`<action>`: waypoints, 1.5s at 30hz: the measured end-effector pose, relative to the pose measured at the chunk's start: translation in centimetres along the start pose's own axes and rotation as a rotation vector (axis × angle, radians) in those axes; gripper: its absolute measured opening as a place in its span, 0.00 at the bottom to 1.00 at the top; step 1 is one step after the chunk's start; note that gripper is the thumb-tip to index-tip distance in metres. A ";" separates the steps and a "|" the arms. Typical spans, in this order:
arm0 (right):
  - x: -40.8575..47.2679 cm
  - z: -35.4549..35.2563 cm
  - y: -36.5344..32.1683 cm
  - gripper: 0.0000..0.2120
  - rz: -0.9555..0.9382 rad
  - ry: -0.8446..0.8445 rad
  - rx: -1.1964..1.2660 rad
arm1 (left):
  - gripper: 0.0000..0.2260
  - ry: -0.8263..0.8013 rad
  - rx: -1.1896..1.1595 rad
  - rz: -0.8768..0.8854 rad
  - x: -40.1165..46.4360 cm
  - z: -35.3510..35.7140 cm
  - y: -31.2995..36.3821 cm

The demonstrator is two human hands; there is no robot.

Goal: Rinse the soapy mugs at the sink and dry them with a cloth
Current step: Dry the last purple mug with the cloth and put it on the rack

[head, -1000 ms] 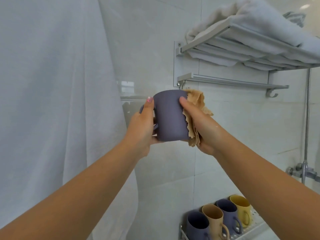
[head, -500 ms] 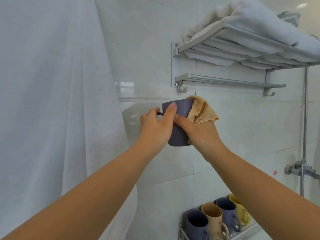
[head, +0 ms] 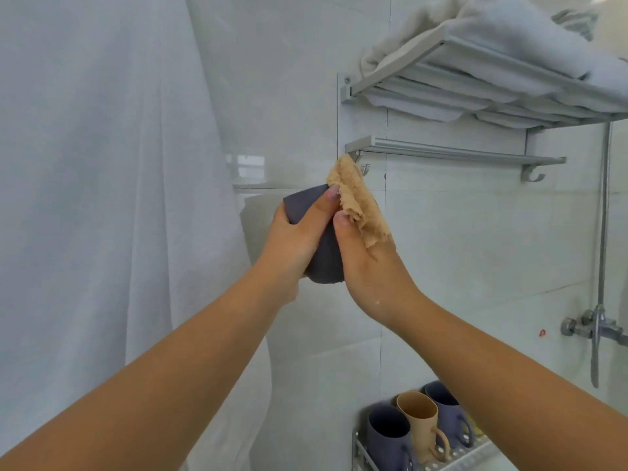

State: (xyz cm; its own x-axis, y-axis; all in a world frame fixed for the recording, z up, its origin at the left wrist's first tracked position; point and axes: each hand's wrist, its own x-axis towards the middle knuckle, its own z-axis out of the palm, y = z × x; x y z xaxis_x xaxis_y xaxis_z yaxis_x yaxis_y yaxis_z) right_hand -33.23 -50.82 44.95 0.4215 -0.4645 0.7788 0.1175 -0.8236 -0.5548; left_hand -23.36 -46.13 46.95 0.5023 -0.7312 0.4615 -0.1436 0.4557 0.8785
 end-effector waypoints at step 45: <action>-0.9 -0.3 -0.7 0.23 0.285 0.164 0.212 | 0.21 0.068 0.039 -0.048 -0.7 1.4 0.0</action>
State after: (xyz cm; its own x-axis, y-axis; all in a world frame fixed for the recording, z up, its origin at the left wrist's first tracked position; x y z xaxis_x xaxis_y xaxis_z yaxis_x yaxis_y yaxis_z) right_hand -34.01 -49.87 44.71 0.3172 -0.7250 0.6113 0.2070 -0.5762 -0.7907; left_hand -24.90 -46.34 46.84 0.5658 -0.7152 0.4103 -0.1503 0.3998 0.9042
